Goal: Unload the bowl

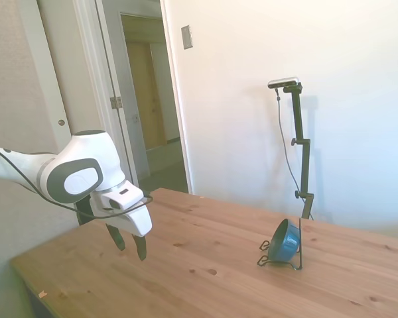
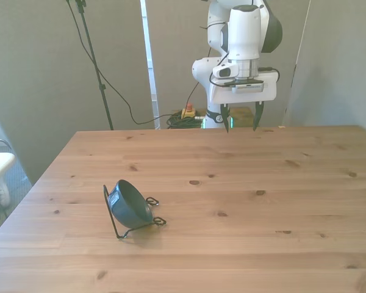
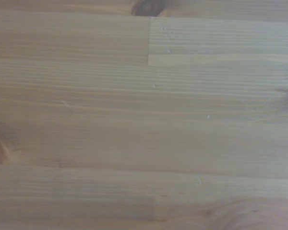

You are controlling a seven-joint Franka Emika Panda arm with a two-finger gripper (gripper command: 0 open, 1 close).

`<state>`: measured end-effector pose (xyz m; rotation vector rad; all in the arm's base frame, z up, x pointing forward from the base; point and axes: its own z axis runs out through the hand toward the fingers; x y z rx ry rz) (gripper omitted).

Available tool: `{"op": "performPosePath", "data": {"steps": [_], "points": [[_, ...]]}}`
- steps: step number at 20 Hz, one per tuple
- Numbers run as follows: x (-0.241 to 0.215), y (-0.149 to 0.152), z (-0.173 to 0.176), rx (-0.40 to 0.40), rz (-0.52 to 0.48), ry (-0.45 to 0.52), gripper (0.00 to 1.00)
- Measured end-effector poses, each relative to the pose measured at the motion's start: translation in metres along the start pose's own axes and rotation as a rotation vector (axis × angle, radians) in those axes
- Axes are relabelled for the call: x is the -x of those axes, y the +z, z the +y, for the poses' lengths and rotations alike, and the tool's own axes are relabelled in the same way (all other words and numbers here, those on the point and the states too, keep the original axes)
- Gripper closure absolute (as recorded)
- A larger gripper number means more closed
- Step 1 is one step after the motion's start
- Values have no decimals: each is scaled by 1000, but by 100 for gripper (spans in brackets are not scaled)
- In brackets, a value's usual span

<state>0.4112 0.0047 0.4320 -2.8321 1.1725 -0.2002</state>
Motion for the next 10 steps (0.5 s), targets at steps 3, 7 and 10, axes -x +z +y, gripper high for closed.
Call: {"op": "performPosePath", "data": {"steps": [3, 7, 10], "points": [[-4, 4, 5, 20, -2, 4, 0], [-59, -10, 28, 51, 65, 67, 0], [-103, -30, 35, 62, 132, 94, 0]]}}
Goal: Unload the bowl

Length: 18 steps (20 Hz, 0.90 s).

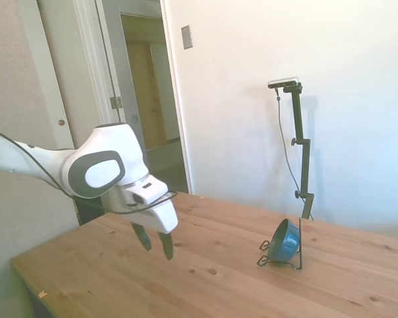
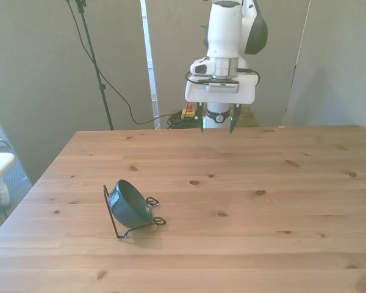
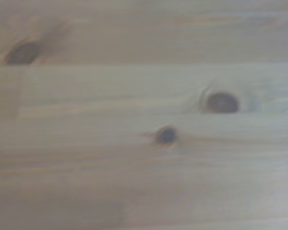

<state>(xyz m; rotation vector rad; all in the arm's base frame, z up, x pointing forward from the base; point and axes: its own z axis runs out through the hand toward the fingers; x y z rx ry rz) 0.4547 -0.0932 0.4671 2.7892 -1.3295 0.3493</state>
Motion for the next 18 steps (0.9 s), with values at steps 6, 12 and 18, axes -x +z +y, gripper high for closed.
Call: {"op": "performPosePath", "data": {"steps": [6, 12, 18], "points": [[-84, -7, -9, 70, 125, 3, 0], [-153, 8, -13, 146, 216, 61, 0], [-198, 9, -33, 165, 305, 118, 0]]}}
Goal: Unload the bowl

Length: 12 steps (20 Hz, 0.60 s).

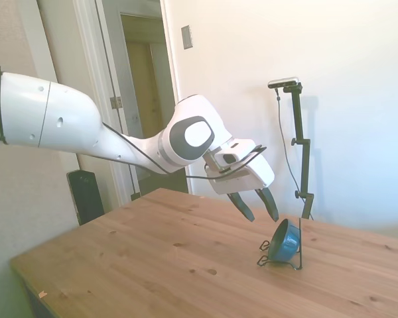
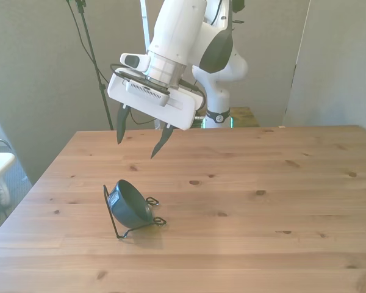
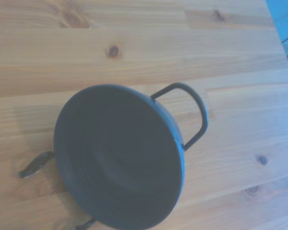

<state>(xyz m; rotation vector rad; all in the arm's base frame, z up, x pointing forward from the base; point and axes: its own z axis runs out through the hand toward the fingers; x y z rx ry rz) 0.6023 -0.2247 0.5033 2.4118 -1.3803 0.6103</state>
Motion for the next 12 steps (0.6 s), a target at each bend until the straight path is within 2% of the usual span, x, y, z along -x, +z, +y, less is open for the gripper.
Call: {"op": "performPosePath", "data": {"steps": [5, 12], "points": [[-10, 19, -22, 41, 53, -37, 0], [-21, 63, -54, 94, 99, -65, 0]]}}
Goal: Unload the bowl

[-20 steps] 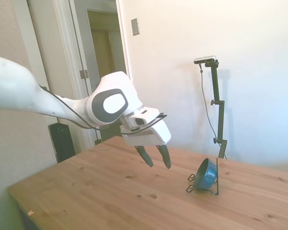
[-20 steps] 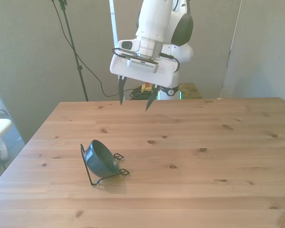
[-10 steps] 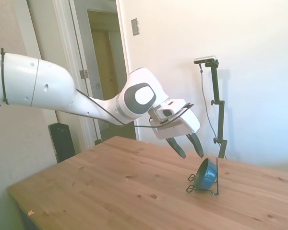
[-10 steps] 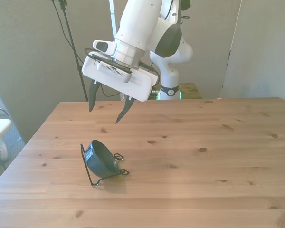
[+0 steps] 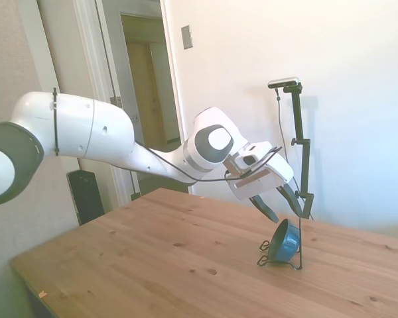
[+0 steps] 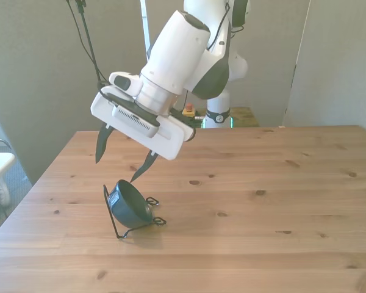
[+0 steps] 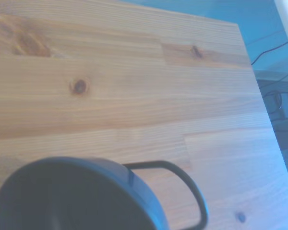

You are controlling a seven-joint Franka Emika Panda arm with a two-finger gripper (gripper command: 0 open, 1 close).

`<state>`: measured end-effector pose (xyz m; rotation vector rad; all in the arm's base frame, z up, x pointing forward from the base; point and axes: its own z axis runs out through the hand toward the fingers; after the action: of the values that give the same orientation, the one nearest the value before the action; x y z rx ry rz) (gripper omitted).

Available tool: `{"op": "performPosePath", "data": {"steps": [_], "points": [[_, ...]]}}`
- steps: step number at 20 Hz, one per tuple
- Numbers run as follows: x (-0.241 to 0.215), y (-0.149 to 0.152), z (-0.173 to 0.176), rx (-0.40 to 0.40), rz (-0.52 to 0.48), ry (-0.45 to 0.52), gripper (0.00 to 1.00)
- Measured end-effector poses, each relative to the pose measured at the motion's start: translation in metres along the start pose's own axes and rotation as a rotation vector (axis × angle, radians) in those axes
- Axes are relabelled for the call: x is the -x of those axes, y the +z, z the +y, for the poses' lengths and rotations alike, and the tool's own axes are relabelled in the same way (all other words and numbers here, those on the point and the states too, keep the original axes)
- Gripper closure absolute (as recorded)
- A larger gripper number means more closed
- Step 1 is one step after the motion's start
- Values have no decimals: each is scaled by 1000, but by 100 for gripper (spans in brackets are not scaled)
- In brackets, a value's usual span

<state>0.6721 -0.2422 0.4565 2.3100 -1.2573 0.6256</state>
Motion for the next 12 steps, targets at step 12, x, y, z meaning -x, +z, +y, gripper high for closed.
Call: {"op": "performPosePath", "data": {"steps": [12], "points": [[17, -6, -51, 4, 18, -30, 0]]}}
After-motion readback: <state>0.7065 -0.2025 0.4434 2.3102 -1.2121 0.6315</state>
